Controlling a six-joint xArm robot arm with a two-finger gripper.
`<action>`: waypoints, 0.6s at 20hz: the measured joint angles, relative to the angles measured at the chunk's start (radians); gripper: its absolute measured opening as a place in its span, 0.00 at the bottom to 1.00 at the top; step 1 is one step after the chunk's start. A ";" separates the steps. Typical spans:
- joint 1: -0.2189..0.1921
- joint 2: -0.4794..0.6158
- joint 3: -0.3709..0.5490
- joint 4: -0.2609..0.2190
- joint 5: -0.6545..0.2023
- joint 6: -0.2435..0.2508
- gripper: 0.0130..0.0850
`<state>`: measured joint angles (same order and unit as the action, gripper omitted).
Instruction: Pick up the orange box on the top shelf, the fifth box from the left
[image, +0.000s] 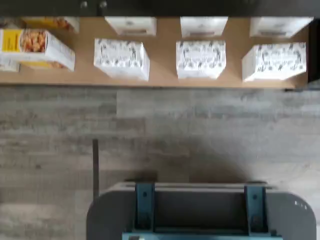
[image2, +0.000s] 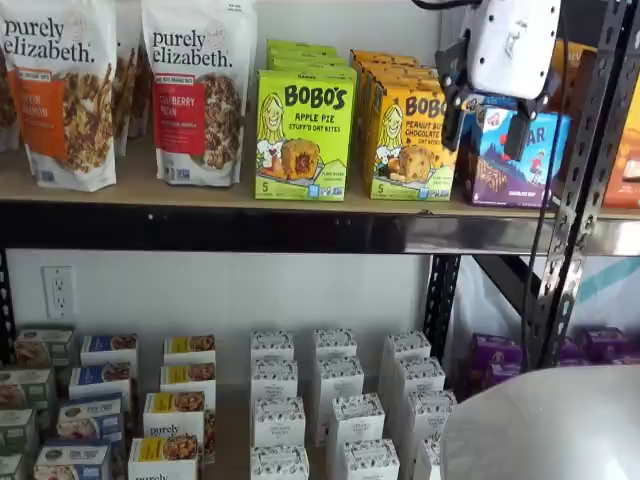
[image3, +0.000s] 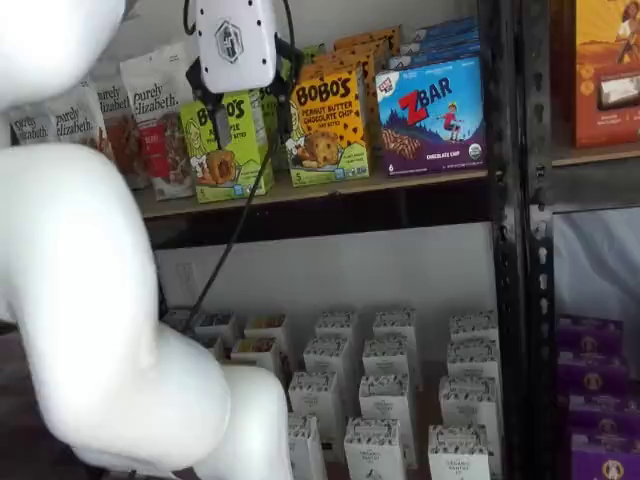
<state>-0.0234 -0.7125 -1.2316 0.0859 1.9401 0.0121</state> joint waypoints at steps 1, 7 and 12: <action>0.002 -0.005 0.007 -0.004 -0.020 -0.001 1.00; 0.022 0.010 0.018 -0.052 -0.110 0.002 1.00; -0.017 0.059 -0.003 -0.026 -0.161 -0.031 1.00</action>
<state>-0.0404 -0.6531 -1.2349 0.0596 1.7793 -0.0191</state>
